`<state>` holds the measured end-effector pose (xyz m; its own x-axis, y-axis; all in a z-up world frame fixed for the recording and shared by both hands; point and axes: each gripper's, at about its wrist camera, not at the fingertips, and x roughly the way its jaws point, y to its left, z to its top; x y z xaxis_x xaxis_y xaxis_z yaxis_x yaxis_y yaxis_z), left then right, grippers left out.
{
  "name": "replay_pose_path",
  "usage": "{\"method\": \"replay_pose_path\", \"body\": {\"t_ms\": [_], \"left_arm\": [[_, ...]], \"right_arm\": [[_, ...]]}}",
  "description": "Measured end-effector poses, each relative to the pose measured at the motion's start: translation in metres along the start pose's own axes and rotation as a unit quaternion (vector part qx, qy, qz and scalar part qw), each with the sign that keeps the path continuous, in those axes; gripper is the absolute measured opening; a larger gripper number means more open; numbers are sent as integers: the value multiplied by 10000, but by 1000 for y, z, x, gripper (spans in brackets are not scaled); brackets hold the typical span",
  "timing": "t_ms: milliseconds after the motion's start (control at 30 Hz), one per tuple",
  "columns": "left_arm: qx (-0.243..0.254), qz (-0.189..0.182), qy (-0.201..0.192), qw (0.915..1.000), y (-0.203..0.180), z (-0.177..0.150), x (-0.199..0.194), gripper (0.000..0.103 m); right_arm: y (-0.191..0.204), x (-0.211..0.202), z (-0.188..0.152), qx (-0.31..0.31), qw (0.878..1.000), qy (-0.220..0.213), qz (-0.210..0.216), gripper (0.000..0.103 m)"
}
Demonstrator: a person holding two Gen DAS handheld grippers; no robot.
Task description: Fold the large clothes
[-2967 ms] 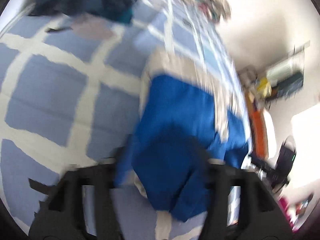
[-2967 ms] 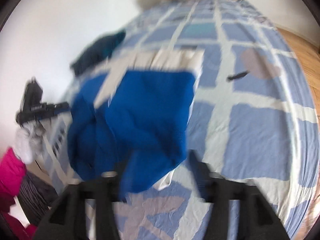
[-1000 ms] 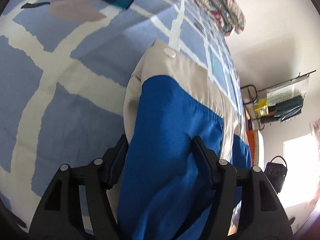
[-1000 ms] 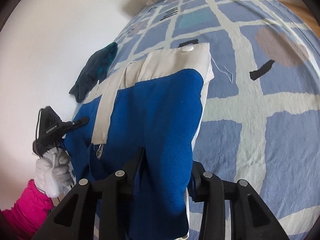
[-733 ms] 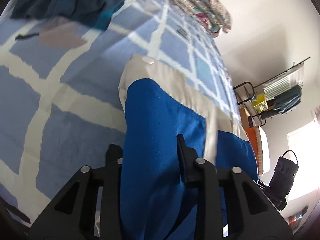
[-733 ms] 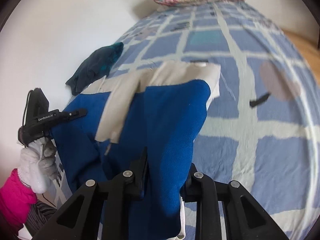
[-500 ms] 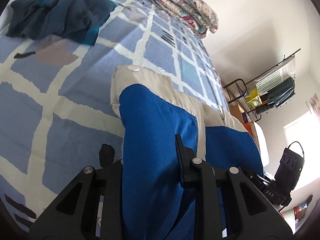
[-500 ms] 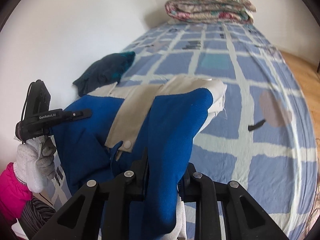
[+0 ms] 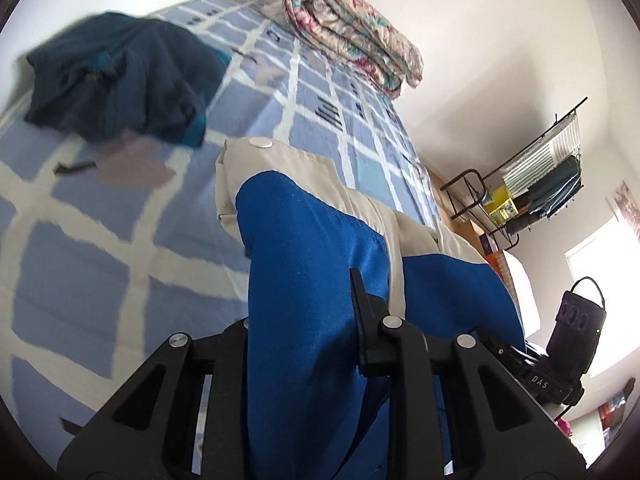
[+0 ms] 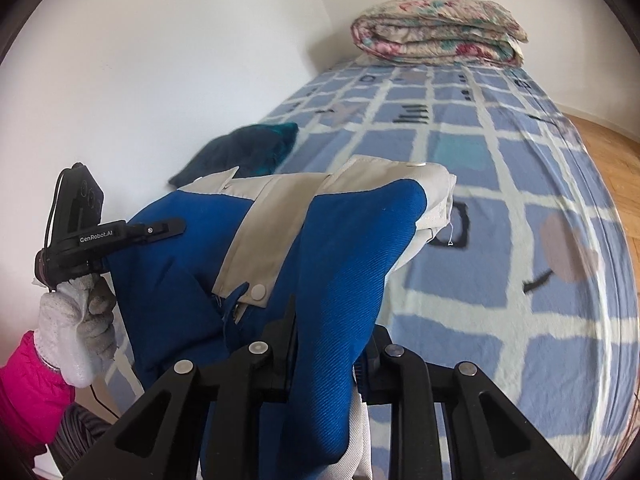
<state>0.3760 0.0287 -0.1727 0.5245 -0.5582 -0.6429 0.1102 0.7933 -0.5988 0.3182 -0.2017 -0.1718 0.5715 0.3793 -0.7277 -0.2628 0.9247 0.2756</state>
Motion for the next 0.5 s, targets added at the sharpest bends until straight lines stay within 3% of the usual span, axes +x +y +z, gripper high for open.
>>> {"method": "replay_pose_path", "body": {"t_ms": [200,500], "left_arm": [[-9,126,-300,9995,27,46,-25,22],[393,551,-907,9936,65,156,-67,22]], "right_arm": [[39,25,42,-353,9992,-161,85,21],[100,90,131,-730,9955,-551,239,21]]}}
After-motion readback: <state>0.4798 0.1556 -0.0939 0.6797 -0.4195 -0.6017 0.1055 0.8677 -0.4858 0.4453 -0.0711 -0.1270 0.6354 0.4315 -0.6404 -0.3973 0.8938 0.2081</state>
